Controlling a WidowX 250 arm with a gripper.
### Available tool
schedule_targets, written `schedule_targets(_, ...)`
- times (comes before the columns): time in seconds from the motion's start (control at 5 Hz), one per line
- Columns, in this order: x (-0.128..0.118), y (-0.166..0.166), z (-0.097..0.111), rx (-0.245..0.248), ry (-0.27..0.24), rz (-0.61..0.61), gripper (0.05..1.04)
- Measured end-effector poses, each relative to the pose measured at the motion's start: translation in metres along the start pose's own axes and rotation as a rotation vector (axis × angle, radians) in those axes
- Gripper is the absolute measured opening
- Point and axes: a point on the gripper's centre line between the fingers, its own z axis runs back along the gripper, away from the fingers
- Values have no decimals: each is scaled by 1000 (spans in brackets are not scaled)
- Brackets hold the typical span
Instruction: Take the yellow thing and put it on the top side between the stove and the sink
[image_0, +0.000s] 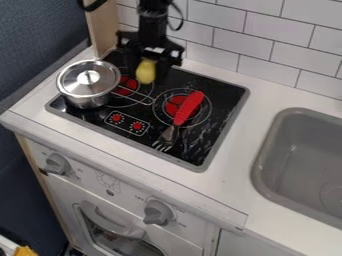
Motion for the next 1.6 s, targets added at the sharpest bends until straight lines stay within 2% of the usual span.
schedule_targets(0.2, -5, -28, 33, -34, -30, -15, 663)
schedule_targets(0.4, -6, -63, 51, -98, -78, -56, 663)
schedule_targets(0.6, -1, -109, 63, -137, -113, -149, 663)
schedule_targets(1.0, 15, -145, 20, -113, -86, -206, 663)
schedule_targets(1.2, 17, -159, -2, -97, -49, -238, 663)
schedule_targets(1.4, 18, -161, -17, -90, -22, -250, 663)
schedule_targets(1.6, 20, -162, -14, -91, -24, -258, 711)
